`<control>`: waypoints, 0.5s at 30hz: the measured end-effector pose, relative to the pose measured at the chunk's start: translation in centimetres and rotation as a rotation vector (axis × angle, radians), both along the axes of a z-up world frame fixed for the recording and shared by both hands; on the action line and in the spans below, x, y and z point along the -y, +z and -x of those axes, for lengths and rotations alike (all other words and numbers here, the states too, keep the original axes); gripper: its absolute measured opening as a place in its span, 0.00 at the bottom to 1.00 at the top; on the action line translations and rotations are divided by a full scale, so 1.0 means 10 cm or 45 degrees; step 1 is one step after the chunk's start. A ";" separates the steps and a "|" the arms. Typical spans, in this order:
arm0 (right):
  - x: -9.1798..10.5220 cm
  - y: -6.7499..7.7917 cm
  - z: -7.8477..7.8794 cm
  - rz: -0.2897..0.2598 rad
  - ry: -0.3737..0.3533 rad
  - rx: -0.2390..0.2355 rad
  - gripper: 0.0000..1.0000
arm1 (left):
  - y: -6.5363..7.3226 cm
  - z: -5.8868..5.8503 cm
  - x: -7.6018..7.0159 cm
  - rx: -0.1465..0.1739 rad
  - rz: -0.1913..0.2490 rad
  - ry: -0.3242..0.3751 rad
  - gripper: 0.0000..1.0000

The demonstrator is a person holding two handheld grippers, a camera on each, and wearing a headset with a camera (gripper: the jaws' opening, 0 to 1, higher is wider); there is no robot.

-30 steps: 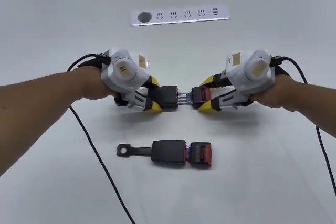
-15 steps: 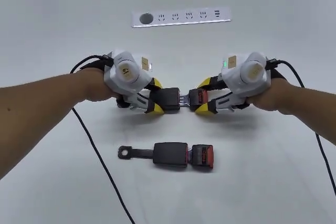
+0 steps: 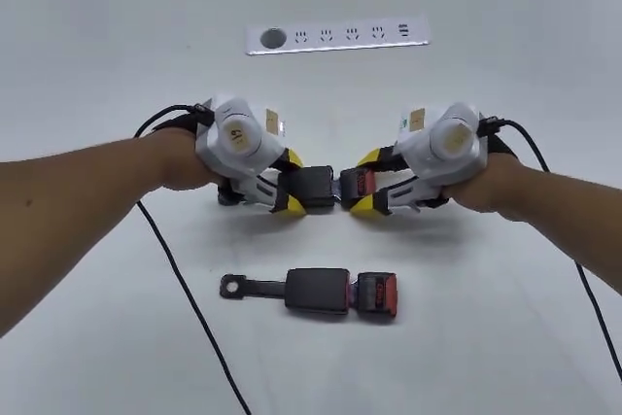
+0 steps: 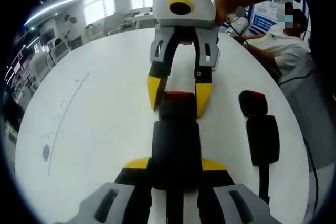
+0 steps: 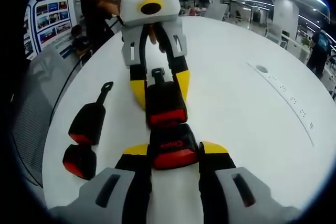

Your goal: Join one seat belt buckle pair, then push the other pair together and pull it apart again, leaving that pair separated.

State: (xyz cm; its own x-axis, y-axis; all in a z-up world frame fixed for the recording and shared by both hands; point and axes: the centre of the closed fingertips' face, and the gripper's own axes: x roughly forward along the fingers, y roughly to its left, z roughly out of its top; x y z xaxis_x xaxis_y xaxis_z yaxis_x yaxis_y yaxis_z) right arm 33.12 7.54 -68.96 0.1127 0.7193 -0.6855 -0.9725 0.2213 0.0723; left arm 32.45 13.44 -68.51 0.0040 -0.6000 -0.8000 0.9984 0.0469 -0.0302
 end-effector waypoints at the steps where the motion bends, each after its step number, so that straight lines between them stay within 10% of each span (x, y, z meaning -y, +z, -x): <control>1: 0.00 0.00 0.00 0.000 0.002 -0.001 0.34 | 0.00 0.00 0.00 0.000 0.001 0.001 0.33; 15: -0.05 -0.01 0.02 0.042 0.018 0.017 0.34 | 0.01 0.01 0.02 0.001 -0.005 -0.002 0.33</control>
